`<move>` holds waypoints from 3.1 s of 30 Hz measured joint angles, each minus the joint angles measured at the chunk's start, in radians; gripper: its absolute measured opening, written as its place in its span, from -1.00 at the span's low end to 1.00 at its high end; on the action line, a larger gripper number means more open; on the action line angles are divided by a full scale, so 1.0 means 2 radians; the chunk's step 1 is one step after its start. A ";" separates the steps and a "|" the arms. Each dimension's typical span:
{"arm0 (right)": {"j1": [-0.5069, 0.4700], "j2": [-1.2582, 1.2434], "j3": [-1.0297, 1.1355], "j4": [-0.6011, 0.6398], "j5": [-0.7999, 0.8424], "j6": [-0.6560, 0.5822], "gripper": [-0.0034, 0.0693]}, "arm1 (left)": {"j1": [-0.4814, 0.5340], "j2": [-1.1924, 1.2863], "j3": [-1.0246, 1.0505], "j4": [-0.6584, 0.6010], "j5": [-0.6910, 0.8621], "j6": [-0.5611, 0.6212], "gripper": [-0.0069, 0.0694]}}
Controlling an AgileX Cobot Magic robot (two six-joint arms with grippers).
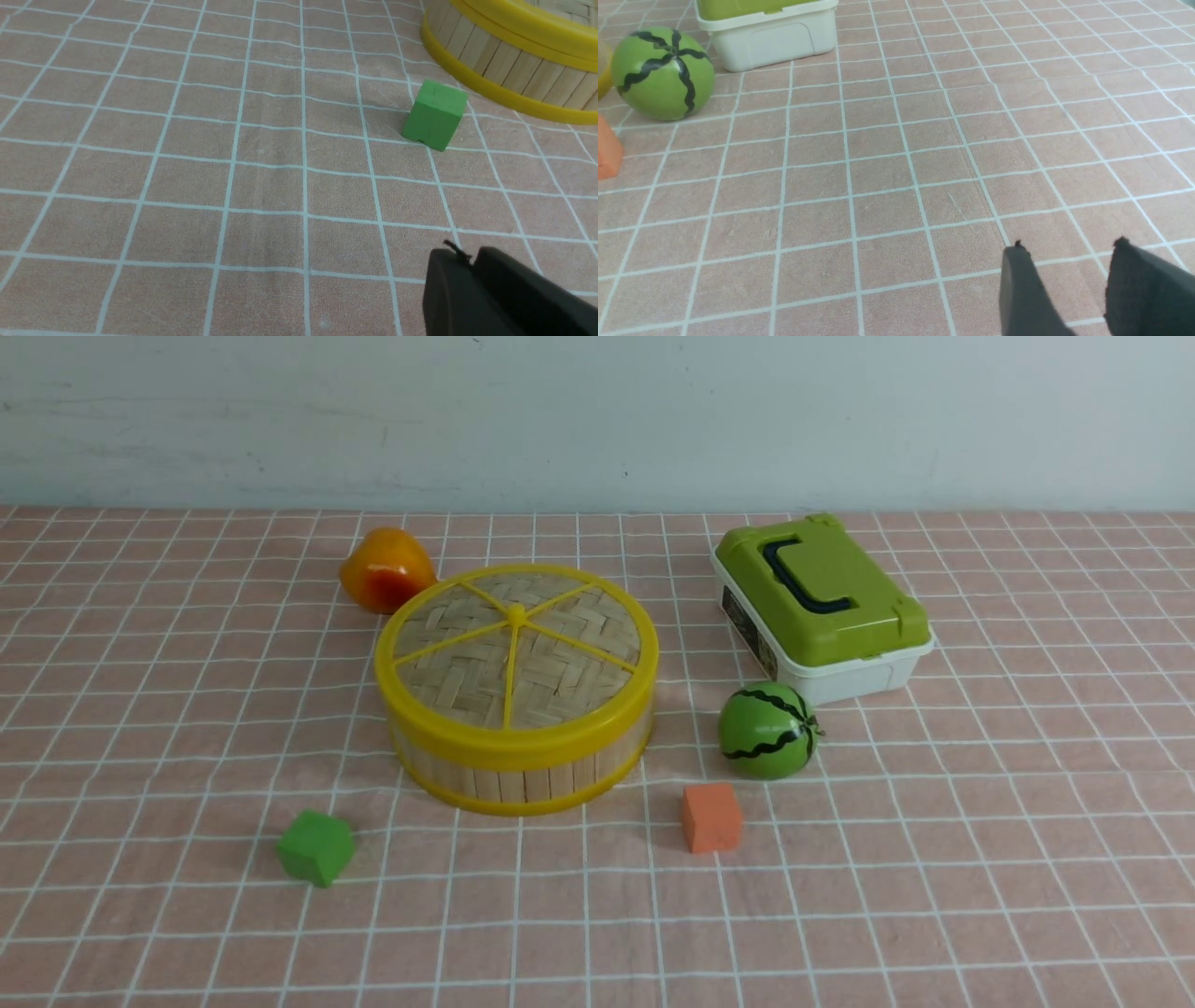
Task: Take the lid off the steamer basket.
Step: Use the left arm to lift the lid of the steamer
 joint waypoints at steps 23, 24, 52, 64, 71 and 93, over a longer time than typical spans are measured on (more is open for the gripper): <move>0.000 0.000 0.000 0.000 0.000 0.000 -0.24 | 0.000 0.000 0.001 0.000 -0.386 -0.001 -0.61; 0.000 0.000 0.000 0.000 0.000 0.000 -0.24 | 0.000 0.000 0.001 0.000 -0.406 -0.006 -0.61; 0.000 0.000 0.000 0.000 0.000 0.000 -0.24 | -0.020 0.441 -0.457 -0.061 0.088 -0.069 -0.85; 0.000 0.000 0.000 0.000 0.000 0.000 -0.24 | -0.156 0.826 -0.800 -0.040 0.289 -0.012 -0.85; 0.000 0.000 0.000 0.000 0.000 0.000 -0.24 | -0.216 0.986 -0.990 0.116 0.384 -0.059 -0.77; 0.000 0.000 0.000 0.000 0.000 0.000 -0.24 | -0.228 1.164 -1.184 0.157 0.414 -0.075 0.25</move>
